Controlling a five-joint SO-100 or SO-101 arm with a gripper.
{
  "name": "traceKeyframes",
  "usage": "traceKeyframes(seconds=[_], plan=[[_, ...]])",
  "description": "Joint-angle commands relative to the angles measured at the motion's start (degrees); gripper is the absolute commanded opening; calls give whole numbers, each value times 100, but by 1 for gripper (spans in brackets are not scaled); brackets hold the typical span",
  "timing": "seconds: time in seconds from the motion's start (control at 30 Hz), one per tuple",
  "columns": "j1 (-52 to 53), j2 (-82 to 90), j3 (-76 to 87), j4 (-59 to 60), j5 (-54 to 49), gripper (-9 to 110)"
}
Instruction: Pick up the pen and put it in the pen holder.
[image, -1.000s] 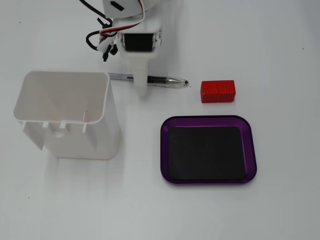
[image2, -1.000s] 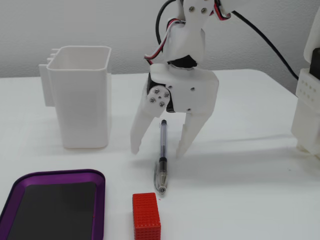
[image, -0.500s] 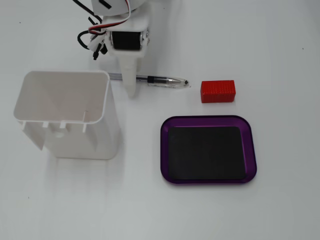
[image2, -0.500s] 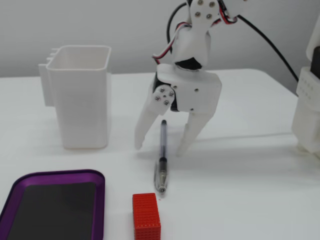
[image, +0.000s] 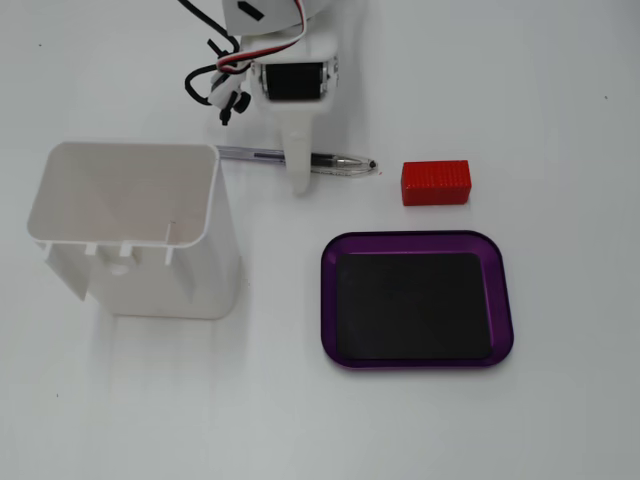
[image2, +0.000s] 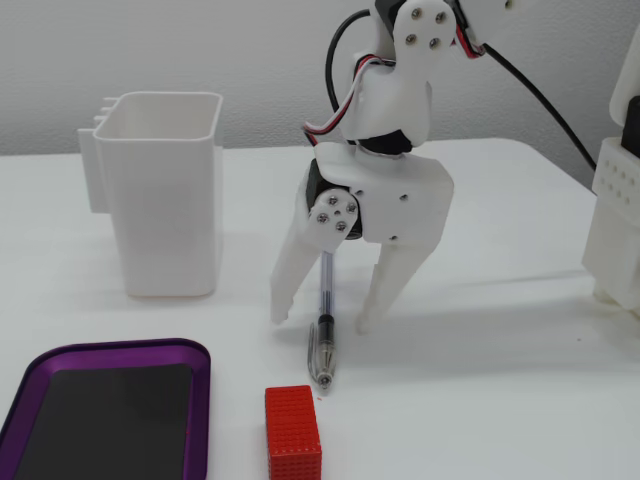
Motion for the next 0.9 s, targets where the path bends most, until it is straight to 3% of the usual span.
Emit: traceKeyframes(seconds=[0.0, 0.87], plan=[[-9, 9, 18, -9, 18, 19], [571, -809, -396, 308, 9, 13]])
